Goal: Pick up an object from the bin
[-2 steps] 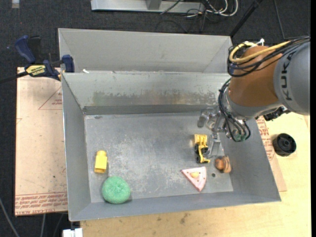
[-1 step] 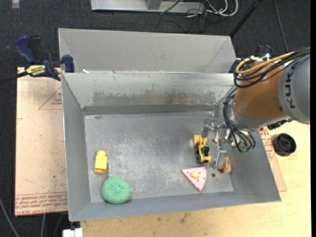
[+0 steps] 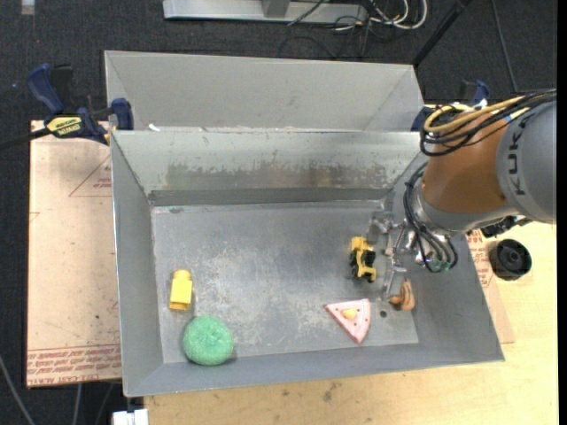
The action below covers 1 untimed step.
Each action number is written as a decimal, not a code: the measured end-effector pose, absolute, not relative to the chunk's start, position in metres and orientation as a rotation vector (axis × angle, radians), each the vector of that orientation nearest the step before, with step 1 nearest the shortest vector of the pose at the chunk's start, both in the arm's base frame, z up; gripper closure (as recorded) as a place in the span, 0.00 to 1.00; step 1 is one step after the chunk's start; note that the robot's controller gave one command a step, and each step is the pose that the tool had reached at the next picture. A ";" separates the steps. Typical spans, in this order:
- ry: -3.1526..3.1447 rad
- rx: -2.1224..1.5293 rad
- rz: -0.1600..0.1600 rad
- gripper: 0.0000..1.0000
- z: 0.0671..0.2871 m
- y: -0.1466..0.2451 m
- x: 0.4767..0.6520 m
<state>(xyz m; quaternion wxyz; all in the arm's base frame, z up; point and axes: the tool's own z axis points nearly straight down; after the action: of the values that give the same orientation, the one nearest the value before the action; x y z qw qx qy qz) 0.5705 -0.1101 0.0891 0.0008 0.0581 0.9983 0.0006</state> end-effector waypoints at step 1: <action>3.134 0.004 -0.003 0.00 0.080 -0.099 0.575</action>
Offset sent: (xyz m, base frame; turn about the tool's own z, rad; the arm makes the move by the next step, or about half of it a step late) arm -0.0308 0.0025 -0.0191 0.0737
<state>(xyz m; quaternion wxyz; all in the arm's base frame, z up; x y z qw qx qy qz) 0.5747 -0.0990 0.0799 0.0037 0.0013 1.0000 -0.0009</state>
